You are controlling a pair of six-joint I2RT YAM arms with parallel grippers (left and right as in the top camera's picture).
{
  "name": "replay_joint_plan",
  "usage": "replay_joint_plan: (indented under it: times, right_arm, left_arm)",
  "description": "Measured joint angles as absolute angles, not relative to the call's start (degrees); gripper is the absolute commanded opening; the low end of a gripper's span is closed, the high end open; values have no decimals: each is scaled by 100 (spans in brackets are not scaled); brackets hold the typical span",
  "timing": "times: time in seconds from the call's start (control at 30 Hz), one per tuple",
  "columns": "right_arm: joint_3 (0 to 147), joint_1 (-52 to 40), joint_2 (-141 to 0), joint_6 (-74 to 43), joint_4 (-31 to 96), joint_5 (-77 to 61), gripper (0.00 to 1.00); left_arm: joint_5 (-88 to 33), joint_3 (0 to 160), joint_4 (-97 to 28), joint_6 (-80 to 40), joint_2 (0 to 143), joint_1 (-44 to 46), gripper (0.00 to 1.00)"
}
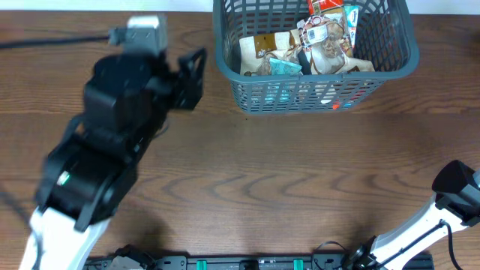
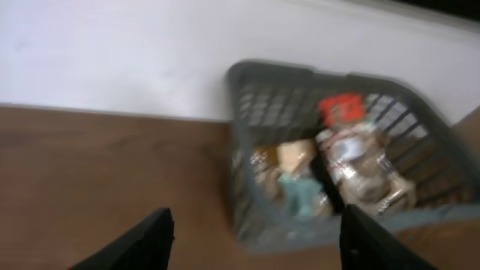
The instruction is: Pack container
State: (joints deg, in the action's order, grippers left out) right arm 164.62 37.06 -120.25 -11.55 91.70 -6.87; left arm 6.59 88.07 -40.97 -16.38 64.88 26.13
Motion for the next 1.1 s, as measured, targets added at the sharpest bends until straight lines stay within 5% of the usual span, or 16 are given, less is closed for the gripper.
replay_joint_plan:
  times: [0.8, 0.83, 0.87, 1.1]
  right_arm:
    - [16462, 3706, -12025, -1155, 9170, -687, 99]
    - [16462, 3706, -12025, -1155, 9170, -687, 99]
    - [16462, 3706, -12025, -1155, 9170, -687, 99]
    - [16462, 3706, -12025, -1155, 9168, -687, 99]
  left_arm:
    - [1072, 8812, -8739, -2043, 3603, 2613, 60]
    - [1072, 8812, -8945, -2073, 3553, 2613, 71]
    - [1074, 8812, -9115, -2062, 3507, 2613, 93]
    - [1072, 8814, -9231, -2290, 3391, 2613, 99]
